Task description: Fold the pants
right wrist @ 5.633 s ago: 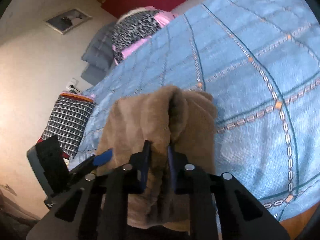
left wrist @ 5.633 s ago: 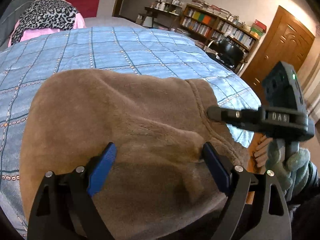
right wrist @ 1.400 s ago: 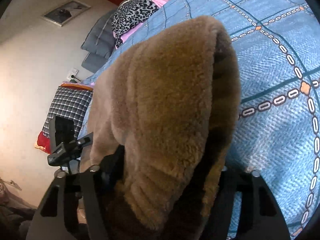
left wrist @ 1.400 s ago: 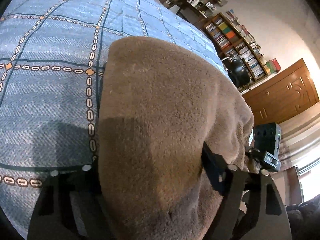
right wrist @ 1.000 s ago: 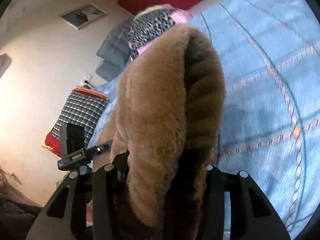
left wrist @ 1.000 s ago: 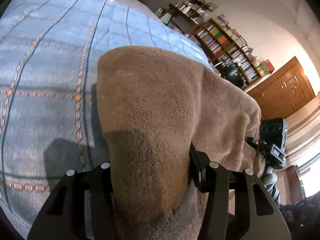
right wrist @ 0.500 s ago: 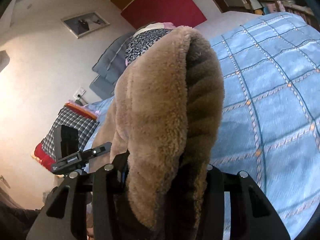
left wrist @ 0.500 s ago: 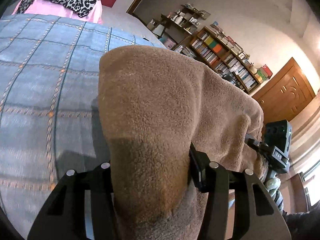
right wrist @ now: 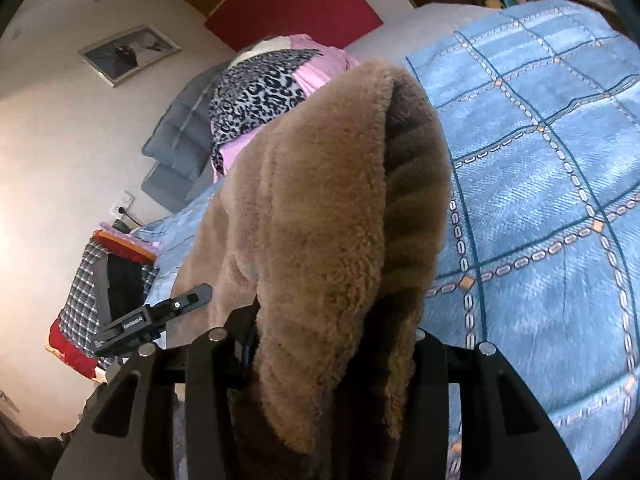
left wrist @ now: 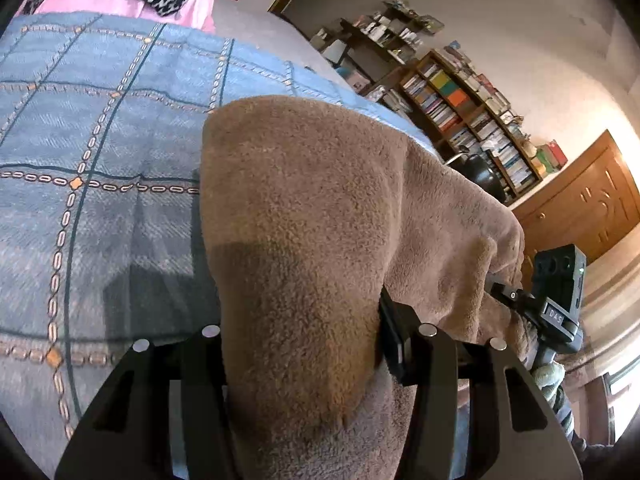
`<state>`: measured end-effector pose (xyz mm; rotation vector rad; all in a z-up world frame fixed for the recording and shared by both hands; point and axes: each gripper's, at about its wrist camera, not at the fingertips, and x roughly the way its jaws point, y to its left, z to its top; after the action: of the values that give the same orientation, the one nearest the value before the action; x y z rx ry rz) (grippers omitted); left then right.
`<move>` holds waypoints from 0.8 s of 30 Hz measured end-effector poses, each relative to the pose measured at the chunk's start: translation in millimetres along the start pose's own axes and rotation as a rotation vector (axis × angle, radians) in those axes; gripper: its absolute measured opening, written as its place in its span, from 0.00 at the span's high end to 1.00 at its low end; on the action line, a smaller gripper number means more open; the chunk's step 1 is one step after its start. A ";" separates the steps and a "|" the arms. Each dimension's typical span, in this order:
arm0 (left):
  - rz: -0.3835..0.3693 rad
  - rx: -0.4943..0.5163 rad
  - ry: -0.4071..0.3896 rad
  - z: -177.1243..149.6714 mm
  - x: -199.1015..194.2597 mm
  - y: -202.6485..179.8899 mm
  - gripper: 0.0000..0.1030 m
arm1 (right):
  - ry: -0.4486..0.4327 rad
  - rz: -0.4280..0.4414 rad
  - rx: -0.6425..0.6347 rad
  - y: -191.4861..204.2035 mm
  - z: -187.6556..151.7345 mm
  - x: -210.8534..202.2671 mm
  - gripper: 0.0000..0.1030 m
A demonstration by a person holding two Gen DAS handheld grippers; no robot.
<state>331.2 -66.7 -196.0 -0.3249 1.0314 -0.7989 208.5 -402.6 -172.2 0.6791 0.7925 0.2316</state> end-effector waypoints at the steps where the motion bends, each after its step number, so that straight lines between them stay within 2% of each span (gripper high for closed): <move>1: 0.003 -0.005 0.004 0.6 3.9 3.6 0.49 | 0.008 -0.006 0.002 -3.9 2.2 6.5 0.57; 4: 0.010 -0.021 0.014 2.4 16.5 17.5 0.48 | 0.030 -0.024 0.020 -15.8 2.9 22.2 0.57; 8: 0.023 -0.003 0.019 1.2 24.1 23.7 0.38 | 0.044 -0.037 0.051 -31.7 -2.5 33.9 0.56; 10: 0.036 0.011 0.022 0.7 26.1 22.8 0.33 | 0.047 -0.044 0.067 -37.4 -7.0 35.6 0.51; 14: 0.120 0.054 0.012 4.9 22.7 15.4 0.22 | 0.017 -0.080 0.076 -39.5 -11.2 28.6 0.42; 16: 0.200 0.087 -0.003 6.1 16.2 6.0 0.19 | -0.016 -0.141 0.065 -32.9 -10.7 18.2 0.32; 18: 0.249 0.122 -0.027 5.2 6.0 -5.2 0.19 | -0.061 -0.209 0.031 -24.6 -10.5 4.5 0.32; 20: 0.292 0.163 -0.060 0.5 -7.5 -17.4 0.18 | -0.124 -0.332 -0.034 -8.4 -9.6 -14.6 0.32; 22: 0.318 0.204 -0.091 -7.1 -20.2 -28.9 0.16 | -0.180 -0.411 -0.096 9.7 -9.0 -28.6 0.32; 24: 0.340 0.233 -0.102 -14.2 -27.6 -37.5 0.16 | -0.230 -0.447 -0.160 28.0 -7.7 -38.4 0.32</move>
<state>295.3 -70.6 -163.4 0.0111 0.8574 -0.5807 177.9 -394.1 -136.0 0.3562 0.6766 -0.1857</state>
